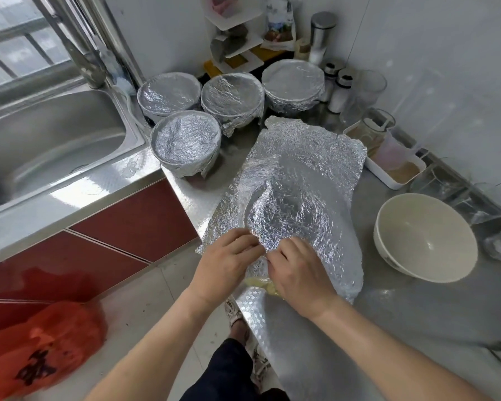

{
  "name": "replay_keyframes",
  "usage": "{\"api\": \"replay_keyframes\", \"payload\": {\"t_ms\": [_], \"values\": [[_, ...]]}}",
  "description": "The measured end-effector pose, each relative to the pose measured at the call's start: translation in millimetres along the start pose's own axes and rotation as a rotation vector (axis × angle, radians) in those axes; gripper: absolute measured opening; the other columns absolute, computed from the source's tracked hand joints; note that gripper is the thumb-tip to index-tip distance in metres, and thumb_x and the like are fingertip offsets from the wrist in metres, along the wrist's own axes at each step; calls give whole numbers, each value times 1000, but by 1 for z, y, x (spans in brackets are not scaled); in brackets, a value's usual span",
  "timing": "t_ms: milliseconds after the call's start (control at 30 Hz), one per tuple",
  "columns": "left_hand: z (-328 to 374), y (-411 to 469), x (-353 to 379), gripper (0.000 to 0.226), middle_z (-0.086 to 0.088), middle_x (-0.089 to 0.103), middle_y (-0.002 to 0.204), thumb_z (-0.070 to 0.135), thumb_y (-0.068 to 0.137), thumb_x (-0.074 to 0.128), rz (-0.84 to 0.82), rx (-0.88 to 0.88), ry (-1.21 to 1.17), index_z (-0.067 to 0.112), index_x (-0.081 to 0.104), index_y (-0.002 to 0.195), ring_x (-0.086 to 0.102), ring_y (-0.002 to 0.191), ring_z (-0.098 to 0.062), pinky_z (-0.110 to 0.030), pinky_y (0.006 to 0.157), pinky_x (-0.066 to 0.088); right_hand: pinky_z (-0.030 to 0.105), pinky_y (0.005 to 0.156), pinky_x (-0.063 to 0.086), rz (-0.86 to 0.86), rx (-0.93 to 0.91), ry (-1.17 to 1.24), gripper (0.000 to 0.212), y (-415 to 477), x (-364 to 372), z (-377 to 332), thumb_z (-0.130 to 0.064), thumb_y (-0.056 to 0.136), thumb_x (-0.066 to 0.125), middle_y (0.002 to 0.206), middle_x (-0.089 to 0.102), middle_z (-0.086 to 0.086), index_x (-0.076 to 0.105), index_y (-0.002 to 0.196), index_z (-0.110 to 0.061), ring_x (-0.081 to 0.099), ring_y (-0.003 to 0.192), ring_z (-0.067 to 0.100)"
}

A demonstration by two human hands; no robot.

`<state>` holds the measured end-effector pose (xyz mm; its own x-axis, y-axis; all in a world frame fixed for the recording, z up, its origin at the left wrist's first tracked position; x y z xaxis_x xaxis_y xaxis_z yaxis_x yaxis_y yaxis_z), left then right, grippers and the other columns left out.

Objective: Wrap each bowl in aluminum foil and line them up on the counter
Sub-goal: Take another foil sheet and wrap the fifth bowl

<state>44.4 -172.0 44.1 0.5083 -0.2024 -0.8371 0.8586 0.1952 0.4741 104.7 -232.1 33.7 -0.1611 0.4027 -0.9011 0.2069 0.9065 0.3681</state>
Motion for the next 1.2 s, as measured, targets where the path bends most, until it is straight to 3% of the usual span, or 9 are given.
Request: {"api": "replay_keyframes", "payload": {"t_ms": [100,200,300,333,467,700,867,1000,1200], "values": [[-11,-3,-3,15,-3,70,102,2,88,63,-21,-27,6,9,75,95,57,104,-22,-28,90,48,31,56,40,15,93,11,18,5,5,-6,1,76,70,69,48,3,57,69,-10,44,66,21],[-23,-10,-2,19,-3,70,105,12,94,57,-42,-78,-19,10,75,95,59,107,-22,-28,91,49,33,58,44,-12,205,62,13,7,16,-8,-6,77,72,73,52,2,61,75,-12,48,70,21],[-30,-13,-2,17,-1,70,109,15,93,58,-57,-121,-34,12,75,96,59,109,-20,-30,90,50,32,66,46,-72,258,125,7,6,21,-5,-21,82,65,84,55,-2,64,87,-16,52,79,18],[-31,-13,-4,15,-1,70,110,12,90,62,-59,-140,-30,13,75,96,60,109,-20,-31,90,52,32,68,46,-93,266,161,14,5,21,-1,-27,86,58,87,56,-3,65,92,-17,52,82,17],[-27,-5,-7,24,3,69,107,8,85,58,-83,-214,-109,16,76,99,61,105,-19,-32,87,54,37,71,49,-130,215,291,27,-3,13,15,-32,94,47,91,57,-4,68,98,-16,52,85,18],[-9,-8,21,20,7,66,99,35,92,63,-258,-138,-211,24,75,101,58,94,-15,-35,70,53,36,71,48,-204,81,233,24,-7,8,27,-38,90,55,88,57,-6,69,87,-18,51,82,16],[-9,-7,20,10,7,66,95,27,88,71,-220,-88,-149,23,76,96,58,91,-16,-32,69,52,34,68,47,-202,-18,164,15,-5,6,18,-29,80,75,83,56,-3,68,83,-17,51,77,19],[-6,-5,17,9,4,68,92,17,83,76,-182,-54,-109,18,76,92,59,88,-18,-30,71,50,33,64,45,-202,-72,71,16,-11,8,14,-13,74,76,84,56,0,67,86,-16,50,78,20],[1,-2,16,15,4,66,94,29,86,70,-188,-99,-164,20,76,96,59,87,-18,-30,73,51,30,64,35,-117,-87,38,14,-13,-1,14,-3,73,70,79,55,2,63,80,-13,47,74,21]]}}
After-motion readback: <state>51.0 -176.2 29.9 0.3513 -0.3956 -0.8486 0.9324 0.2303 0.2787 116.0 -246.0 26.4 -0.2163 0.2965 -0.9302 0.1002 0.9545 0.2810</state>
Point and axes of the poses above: each hand's wrist, its own y-axis towards the middle knuckle, its own x-axis out of the palm, z = x × y, the point moved 10 cm from there along y, towards the middle knuckle
